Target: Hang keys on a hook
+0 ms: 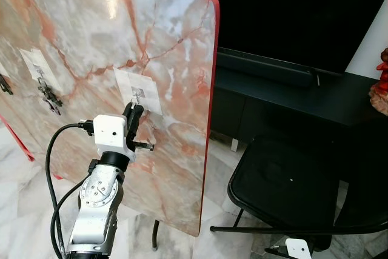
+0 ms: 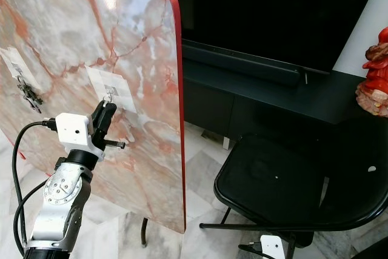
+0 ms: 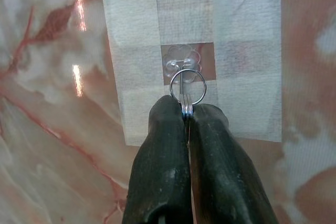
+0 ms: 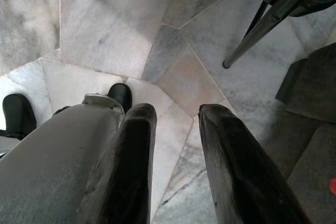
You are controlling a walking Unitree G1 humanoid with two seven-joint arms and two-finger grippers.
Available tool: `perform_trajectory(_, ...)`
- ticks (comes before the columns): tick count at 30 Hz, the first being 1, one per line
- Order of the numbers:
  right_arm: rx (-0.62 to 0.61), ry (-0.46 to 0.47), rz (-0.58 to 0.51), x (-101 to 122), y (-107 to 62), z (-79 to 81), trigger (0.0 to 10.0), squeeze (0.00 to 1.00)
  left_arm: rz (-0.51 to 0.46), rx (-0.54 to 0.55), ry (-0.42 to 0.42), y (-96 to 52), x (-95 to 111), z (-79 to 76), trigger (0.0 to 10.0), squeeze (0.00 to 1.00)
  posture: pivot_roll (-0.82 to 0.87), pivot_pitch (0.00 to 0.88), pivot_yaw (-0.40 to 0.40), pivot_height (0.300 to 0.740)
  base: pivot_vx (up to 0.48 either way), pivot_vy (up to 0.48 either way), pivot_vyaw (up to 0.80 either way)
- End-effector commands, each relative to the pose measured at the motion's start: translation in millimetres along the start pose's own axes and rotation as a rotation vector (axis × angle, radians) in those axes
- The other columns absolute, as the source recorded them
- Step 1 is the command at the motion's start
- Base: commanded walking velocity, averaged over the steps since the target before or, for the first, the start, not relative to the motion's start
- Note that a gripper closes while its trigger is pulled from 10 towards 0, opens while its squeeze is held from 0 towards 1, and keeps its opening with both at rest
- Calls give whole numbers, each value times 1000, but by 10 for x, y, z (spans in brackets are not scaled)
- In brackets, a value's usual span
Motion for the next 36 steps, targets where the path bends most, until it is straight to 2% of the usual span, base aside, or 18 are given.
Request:
perform_trajectory(1, -5, -15, 5, -3, -1, -18, 10000, 0, 28, 21, -15, -3, -59, 41, 10000, 0, 17, 0, -23, 723, 0, 0, 0)
perform_trajectory(11, -6, -15, 5, -3, -1, -19, 10000, 0, 64, 57, -71, 36, -142, 86, 10000, 0, 13, 0, -23, 723, 0, 0, 0)
perform_trajectory(20, -8, -14, 5, -3, -1, -24, 10000, 0, 46, 45, -74, 104, -95, 62, 10000, 0, 10, 0, -21, 723, 0, 0, 0)
perform_trajectory(36, -5, -15, 6, -3, -1, -16, 10000, 0, 74, 23, -75, 157, -168, 3, 10000, 0, 7, 0, -22, 723, 0, 0, 0)
Point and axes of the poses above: a point about 5 cm out from each wrist's last joint towards the gripper, its own y axis pointing out of the wrist towards the gripper, its own x axis along the axis of the wrist's last joint, z = x × y, the point moved 6 cm from there along y, pointing out of the wrist towards the gripper, and after that the axes turned 3 degrees about -y, right-handed, at the moved point
